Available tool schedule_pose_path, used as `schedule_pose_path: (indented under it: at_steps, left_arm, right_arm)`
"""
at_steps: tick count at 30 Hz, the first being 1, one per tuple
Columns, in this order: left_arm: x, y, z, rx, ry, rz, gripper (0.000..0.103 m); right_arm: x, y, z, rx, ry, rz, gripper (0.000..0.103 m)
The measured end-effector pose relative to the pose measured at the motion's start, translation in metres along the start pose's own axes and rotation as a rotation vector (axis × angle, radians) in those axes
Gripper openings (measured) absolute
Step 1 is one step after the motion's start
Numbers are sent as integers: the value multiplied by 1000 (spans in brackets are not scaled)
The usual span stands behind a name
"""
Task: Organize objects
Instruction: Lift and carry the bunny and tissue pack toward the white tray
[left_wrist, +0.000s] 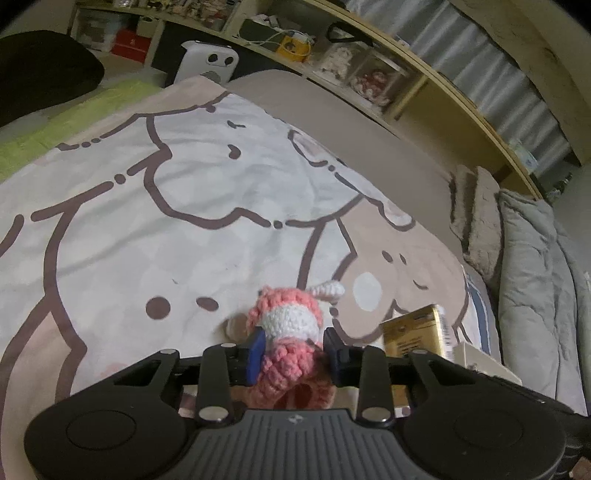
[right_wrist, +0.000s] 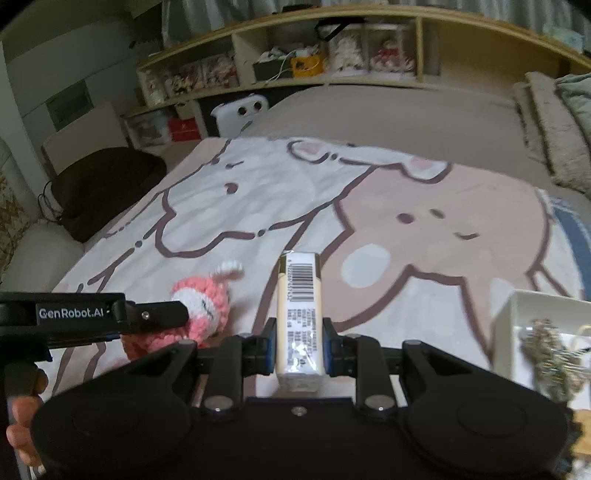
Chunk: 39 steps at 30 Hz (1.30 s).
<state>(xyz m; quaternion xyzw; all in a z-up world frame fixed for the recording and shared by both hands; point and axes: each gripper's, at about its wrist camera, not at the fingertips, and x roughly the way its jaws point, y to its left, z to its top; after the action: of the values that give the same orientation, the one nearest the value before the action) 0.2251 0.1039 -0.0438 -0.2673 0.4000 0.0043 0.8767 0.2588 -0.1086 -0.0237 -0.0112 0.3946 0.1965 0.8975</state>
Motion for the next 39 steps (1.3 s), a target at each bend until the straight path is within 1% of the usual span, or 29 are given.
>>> schedule_pose_path:
  at_steps: [3,8,10,13,14,16,20,23,25,26,27,29,31,33,35,39]
  left_arm:
    - [1,-1,-8,19,38,11,35]
    - [18,-5,-28,54,144,24,36]
    - [23,-9,-35,73,163,24,40]
    - [29,-15,-41,107,170,33,44]
    - [32,-15,-43,109,176,33,44]
    - [38,-12,-46,90,198,33,49]
    - [47,-8,-49,51,224,13,49]
    - [49,-7,-48,33,228,-5,48]
    - [51,-7,-49,21,232,-14,47]
    - [51,-7,-50,17,236,-17,46]
    - [51,-8,-50,15,237,-19,46]
    - [53,-9,-50,18,238,-19,46]
    - [54,-9,-51,12,241,-21,46]
    - [56,-7,-51,-6,247,-27,46]
    - [57,-4,-51,-27,253,-31,46]
    - [59,-2,-50,-60,259,-37,47]
  right_arm:
    - [-11,-4,-6,8,-2,-18,24]
    - [-19,-10,-23,30,24,-27,24]
    - [-17,-12,-28,34,43,-27,24]
    - [-12,-14,-34,27,73,-28,24]
    - [-10,-15,-36,28,84,-26,24]
    - [-4,-16,-40,34,107,-9,24]
    - [8,-23,-53,71,171,50,25]
    - [17,-27,-62,81,208,42,26]
    - [19,-32,-65,96,212,22,34]
    - [19,-34,-65,98,206,2,43]
    - [18,-34,-64,86,198,-23,50]
    - [14,-32,-62,34,166,-87,55]
    - [11,-32,-61,-2,151,-122,57]
    - [9,-33,-60,-16,152,-100,63]
    - [11,-34,-62,-21,168,-82,66]
    - [20,-33,-66,-34,196,-96,67]
